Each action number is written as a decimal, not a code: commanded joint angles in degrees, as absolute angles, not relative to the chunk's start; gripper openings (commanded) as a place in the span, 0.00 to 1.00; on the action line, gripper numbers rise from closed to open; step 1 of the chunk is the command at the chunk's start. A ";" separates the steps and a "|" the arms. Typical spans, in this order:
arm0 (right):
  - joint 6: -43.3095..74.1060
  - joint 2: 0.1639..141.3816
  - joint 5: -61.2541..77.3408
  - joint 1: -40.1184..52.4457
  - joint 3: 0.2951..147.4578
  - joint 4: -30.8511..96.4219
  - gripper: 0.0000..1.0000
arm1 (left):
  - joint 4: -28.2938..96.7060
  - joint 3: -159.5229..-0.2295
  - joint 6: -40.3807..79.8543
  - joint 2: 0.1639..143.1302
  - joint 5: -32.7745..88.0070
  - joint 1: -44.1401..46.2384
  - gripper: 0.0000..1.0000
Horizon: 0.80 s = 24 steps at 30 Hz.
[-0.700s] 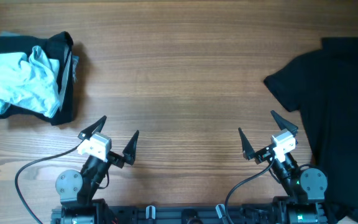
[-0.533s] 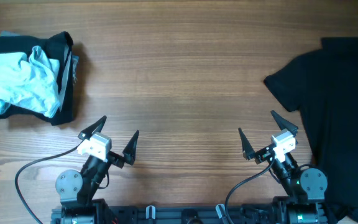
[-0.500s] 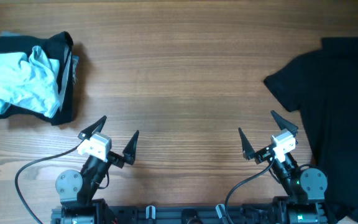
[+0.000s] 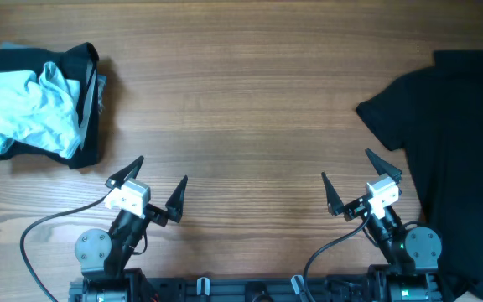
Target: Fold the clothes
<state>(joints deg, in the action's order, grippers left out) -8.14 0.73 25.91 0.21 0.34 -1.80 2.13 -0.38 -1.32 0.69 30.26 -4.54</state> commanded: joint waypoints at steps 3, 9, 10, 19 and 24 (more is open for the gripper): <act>-7.51 0.43 26.83 -0.03 0.30 -2.09 1.00 | 2.42 -0.34 -0.99 0.27 29.95 -4.23 1.00; -7.49 0.43 26.85 -0.03 0.30 -2.13 1.00 | 2.42 -0.34 -0.99 0.27 29.95 -4.23 1.00; -7.49 0.43 26.83 -0.03 0.30 -2.13 1.00 | 2.42 -0.34 -0.99 0.27 29.95 -4.23 1.00; -0.25 0.43 32.47 -0.03 0.47 -2.07 1.00 | 2.39 -0.34 -0.71 0.27 35.73 -4.23 1.00; 10.70 5.19 32.42 -0.03 8.34 -0.43 1.00 | 2.68 -4.54 5.52 2.07 34.57 -4.23 1.00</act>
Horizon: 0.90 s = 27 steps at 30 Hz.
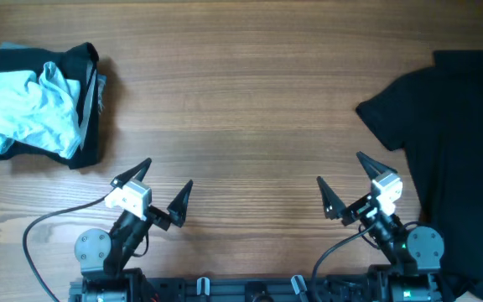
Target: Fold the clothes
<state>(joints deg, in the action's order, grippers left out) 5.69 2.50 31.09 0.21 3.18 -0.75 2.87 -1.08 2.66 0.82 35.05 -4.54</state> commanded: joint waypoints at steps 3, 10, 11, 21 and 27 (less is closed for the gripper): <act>10.57 19.38 29.04 -0.03 22.87 7.46 1.00 | 7.16 -16.05 10.98 12.45 31.33 -4.23 1.00; 10.66 60.69 26.87 -0.03 69.84 43.09 1.00 | 37.69 -62.37 10.70 54.65 34.89 -4.23 1.00; 9.61 63.51 30.76 -0.03 71.55 43.59 1.00 | 40.27 -66.13 10.28 58.85 34.92 -4.23 1.00; 20.23 92.29 -3.09 -0.05 72.18 34.92 0.81 | 42.54 -70.26 7.97 66.87 32.40 -4.23 1.00; 26.11 112.18 -7.40 -1.45 72.16 29.21 0.66 | 58.46 -70.26 7.97 66.85 22.02 -4.23 1.00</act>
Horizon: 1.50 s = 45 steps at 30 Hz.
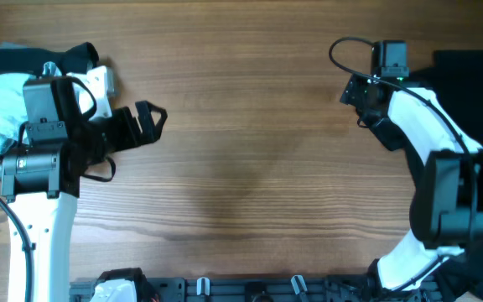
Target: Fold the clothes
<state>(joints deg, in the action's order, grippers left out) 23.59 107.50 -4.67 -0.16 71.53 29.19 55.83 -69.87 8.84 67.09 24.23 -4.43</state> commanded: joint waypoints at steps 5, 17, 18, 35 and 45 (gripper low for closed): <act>26.04 116.73 -7.64 -4.12 72.14 31.33 0.45 | 61.47 -70.26 7.94 66.85 23.09 -4.23 1.00; 4.60 115.09 29.19 32.71 72.18 28.82 0.04 | 61.49 -74.65 7.68 66.63 18.90 -4.38 0.88; -0.08 115.04 28.82 38.96 72.44 29.91 0.33 | 61.47 -75.50 7.70 66.63 18.44 -4.38 0.90; 22.72 77.78 5.34 9.65 78.70 46.59 0.75 | 45.52 -76.18 3.40 91.22 18.31 16.67 0.69; 20.14 77.78 10.13 0.62 78.65 55.88 0.82 | 20.71 -76.18 1.50 121.86 12.51 24.86 0.79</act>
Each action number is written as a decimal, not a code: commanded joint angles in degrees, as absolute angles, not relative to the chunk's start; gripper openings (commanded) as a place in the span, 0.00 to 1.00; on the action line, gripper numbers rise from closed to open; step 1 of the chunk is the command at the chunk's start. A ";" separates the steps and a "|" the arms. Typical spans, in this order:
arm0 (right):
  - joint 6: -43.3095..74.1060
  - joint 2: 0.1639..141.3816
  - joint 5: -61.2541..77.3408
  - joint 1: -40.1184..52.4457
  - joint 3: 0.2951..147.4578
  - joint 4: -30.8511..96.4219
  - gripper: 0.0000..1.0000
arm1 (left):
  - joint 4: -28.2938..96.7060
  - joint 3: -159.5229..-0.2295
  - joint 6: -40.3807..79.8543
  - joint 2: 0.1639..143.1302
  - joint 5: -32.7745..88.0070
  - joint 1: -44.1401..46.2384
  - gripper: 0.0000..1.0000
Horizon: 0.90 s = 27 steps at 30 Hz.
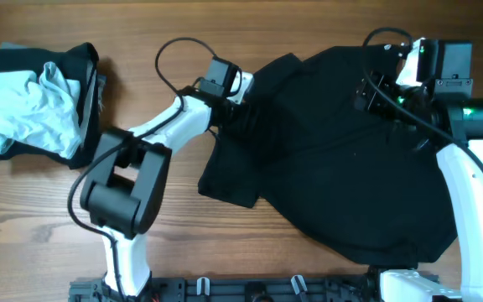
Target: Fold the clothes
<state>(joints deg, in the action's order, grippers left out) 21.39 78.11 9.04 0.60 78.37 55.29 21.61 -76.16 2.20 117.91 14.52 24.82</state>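
A black shirt (pixel 342 168) lies spread across the middle and right of the table, with a sleeve lobe at its lower left (pixel 229 180). My left gripper (pixel 246 91) rests at the shirt's upper left edge, where the cloth is bunched. My right gripper (pixel 367 94) is over the shirt's upper right part. The fingers of both are dark against the dark cloth, so their state does not show. A pile of pale blue cloth on black cloth (pixel 36 105) sits at the far left.
The left arm (pixel 153 134) stretches from the table's front edge diagonally up to the shirt. The right arm (pixel 472 176) runs along the right edge, partly over the shirt. Bare wood (pixel 225 252) shows in front of the shirt.
The black shirt, then at the far right edge, now lies spread over the middle and right. My left gripper went from beside the left pile to the shirt's upper left edge. The right gripper sits over the shirt.
Both arms were folded low at the front edge with grippers open, the shirt at the far right and the pile at the left. Then the left arm was by the pile and the right by the shirt's edge. Now the shirt is spread centrally with both grippers on it.
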 commanded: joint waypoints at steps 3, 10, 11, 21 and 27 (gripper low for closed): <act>19.46 77.78 9.91 0.62 78.65 56.10 0.82 | 18.57 -76.09 1.50 123.33 11.66 24.86 0.67; 19.46 78.22 -0.23 0.62 77.84 56.55 0.99 | 33.06 -76.09 18.98 123.76 -14.39 18.15 0.04; 19.44 78.91 -2.15 0.62 76.64 56.62 0.99 | 36.62 -76.09 21.12 123.76 -14.83 14.28 0.04; 23.51 101.86 -0.03 -9.72 72.73 57.58 0.79 | 47.00 -76.09 22.70 111.13 -4.89 0.86 0.55; 21.19 112.18 -1.19 -18.55 72.73 54.72 0.56 | 47.09 -76.09 19.70 99.94 3.75 2.92 0.64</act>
<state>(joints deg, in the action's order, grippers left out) 21.85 108.55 0.43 -16.67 72.88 56.27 47.11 -76.14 21.26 104.55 -0.93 1.61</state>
